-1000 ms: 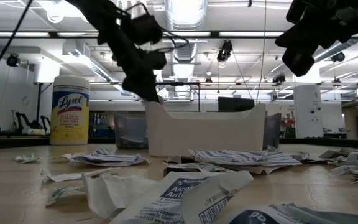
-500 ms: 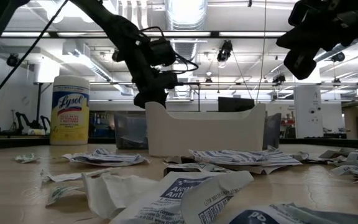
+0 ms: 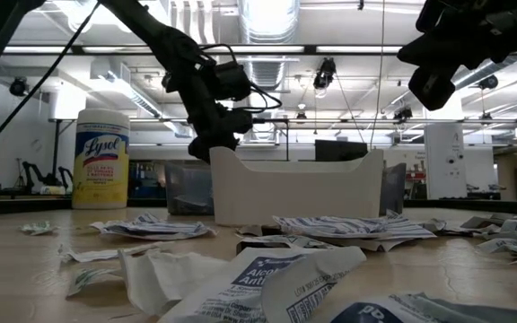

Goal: Pick & Place First Aid Supplies
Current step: Put the alcohol pad into the bottom left black bin

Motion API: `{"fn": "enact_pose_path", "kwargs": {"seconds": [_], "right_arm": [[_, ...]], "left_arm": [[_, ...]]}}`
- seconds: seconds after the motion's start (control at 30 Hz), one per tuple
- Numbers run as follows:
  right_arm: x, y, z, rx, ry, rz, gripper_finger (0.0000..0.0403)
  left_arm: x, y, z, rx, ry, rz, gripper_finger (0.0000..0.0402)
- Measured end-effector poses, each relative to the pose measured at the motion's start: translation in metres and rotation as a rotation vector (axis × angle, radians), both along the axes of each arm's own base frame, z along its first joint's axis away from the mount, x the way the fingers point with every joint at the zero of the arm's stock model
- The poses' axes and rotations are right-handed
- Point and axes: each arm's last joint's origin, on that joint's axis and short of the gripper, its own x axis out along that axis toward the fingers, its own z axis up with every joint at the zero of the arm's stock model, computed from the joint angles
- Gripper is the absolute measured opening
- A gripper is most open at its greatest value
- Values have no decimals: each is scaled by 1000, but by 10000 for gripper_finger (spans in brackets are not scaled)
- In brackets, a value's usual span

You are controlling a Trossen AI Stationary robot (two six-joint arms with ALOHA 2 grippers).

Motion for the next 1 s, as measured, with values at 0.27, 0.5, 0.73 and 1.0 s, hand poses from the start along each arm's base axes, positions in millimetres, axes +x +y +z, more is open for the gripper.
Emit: {"fn": "enact_pose_path", "kwargs": {"seconds": [0.27, 0.5, 0.73, 1.0], "right_arm": [[0, 0, 0, 2, 0, 0, 13], [0, 0, 0, 3, 0, 0, 13], [0, 0, 0, 3, 4, 0, 13], [0, 0, 0, 0, 4, 1, 13]], "left_arm": [[-2, 4, 4, 31, 20, 22, 108], [-20, -2, 57, -24, 120, 33, 138], [-53, -36, 113, -98, 218, 26, 138], [-85, -93, 147, -110, 137, 1, 138]]}}
